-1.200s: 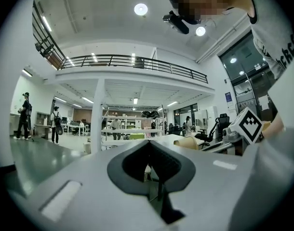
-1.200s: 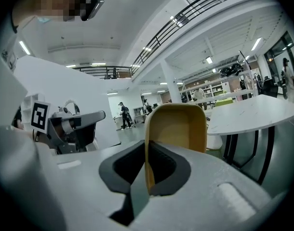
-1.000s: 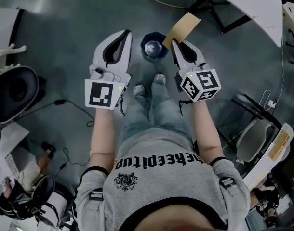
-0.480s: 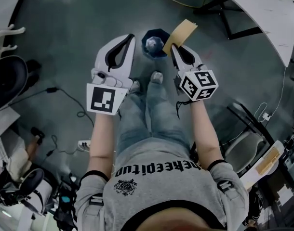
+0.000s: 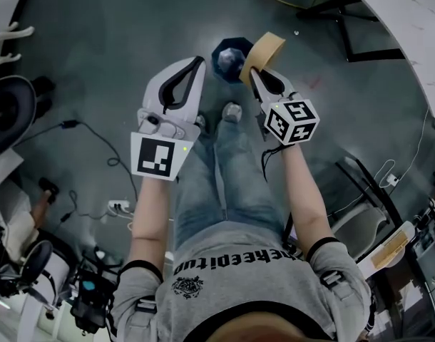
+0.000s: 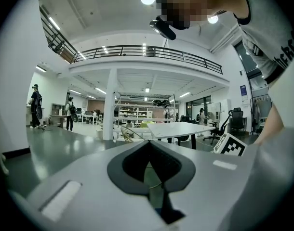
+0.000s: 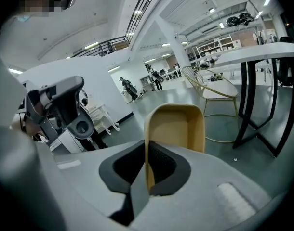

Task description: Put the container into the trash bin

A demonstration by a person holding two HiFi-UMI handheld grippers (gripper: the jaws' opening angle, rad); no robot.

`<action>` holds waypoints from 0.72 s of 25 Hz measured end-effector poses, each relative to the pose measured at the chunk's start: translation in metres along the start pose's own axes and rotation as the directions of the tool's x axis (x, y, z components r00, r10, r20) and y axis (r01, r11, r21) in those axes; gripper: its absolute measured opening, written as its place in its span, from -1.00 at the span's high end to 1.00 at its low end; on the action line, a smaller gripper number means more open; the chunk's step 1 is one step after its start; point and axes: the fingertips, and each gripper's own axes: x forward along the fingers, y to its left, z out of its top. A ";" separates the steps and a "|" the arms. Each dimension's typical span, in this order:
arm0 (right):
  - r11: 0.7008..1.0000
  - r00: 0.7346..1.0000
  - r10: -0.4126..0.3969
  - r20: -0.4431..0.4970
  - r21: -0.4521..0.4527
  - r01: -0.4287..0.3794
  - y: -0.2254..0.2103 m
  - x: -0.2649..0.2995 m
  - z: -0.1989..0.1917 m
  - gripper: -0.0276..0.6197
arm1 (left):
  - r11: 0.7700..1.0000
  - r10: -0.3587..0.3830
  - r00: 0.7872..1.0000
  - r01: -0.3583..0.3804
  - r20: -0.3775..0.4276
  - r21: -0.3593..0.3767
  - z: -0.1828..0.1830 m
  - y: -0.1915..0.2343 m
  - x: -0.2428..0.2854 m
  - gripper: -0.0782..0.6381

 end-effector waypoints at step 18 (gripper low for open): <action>1.000 0.989 0.012 -0.146 -0.023 -0.015 -0.034 0.067 -0.070 0.85 | 1.000 -0.018 1.000 0.017 -0.025 -0.024 -0.087 0.032 0.025 0.73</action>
